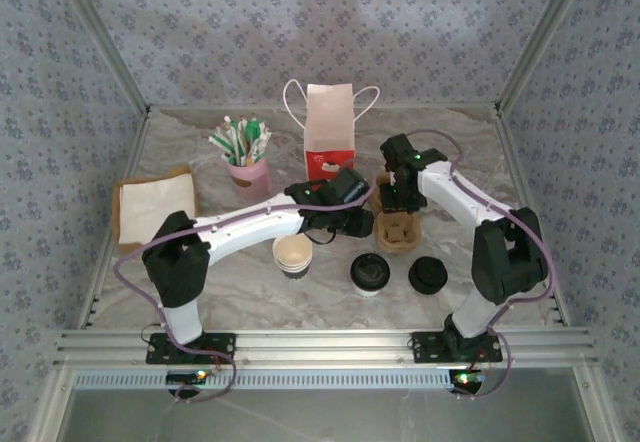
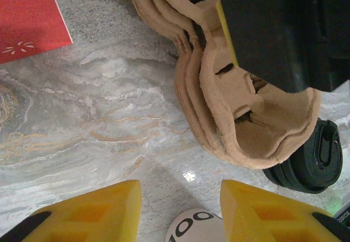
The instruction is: Pack the takeout coffee
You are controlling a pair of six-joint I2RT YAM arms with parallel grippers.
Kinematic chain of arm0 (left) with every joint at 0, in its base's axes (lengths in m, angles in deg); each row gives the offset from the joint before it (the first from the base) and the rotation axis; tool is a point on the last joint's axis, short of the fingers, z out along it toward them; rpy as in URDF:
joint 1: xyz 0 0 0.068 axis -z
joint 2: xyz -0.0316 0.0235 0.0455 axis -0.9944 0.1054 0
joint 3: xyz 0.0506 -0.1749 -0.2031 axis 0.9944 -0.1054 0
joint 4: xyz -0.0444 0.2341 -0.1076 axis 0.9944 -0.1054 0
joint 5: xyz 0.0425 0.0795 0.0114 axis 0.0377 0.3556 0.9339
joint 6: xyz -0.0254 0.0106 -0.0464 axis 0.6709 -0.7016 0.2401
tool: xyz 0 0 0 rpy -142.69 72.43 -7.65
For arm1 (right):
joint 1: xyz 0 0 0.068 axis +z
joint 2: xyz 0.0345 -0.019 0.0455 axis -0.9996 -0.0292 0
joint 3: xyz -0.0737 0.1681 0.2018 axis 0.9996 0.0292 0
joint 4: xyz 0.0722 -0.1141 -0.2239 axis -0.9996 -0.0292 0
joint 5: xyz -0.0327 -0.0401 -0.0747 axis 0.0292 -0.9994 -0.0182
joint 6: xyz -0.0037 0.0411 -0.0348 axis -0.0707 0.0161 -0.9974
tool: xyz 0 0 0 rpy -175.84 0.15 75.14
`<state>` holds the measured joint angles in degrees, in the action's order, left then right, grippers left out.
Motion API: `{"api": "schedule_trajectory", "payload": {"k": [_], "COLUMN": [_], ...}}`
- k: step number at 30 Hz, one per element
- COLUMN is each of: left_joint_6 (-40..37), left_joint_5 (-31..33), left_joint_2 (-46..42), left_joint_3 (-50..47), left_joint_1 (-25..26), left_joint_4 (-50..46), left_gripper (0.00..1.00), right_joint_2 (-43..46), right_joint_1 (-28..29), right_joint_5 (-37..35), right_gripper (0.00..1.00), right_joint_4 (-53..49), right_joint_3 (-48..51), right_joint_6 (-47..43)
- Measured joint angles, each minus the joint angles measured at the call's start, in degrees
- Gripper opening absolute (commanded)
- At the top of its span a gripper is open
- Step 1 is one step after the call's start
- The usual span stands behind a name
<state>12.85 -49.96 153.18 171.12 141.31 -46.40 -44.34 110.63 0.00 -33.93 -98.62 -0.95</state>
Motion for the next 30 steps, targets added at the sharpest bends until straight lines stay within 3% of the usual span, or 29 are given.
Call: {"api": "schedule_trajectory", "payload": {"k": [13, 18, 26, 30], "left_joint_6": [0.2, 0.2, -1.62, -3.28], "left_joint_5": [0.02, 1.18, 7.58, 12.07], "left_joint_2": [-0.02, -2.05, -12.28, -16.76], "left_joint_3": [0.0, 0.0, 3.28, 8.0], "left_joint_1": [-0.35, -0.35, -0.35, -0.79], "left_joint_4": [0.31, -0.24, -6.67, -11.47], "left_gripper": [0.42, 0.47, 0.87, 0.96], "right_joint_2": [2.89, 7.72, 17.14, 22.1], "right_joint_1": [-0.35, -1.4, -4.02, -6.08], "right_joint_5": [0.98, 1.7, 4.39, 6.8], "right_gripper": [0.36, 0.36, 0.36, 0.36], "right_joint_4": [0.04, 0.07, 0.92, 1.64], "right_joint_3": [0.59, 1.66, 3.02, 4.42], "right_joint_6": [0.02, 0.39, 1.31, 1.55]}}
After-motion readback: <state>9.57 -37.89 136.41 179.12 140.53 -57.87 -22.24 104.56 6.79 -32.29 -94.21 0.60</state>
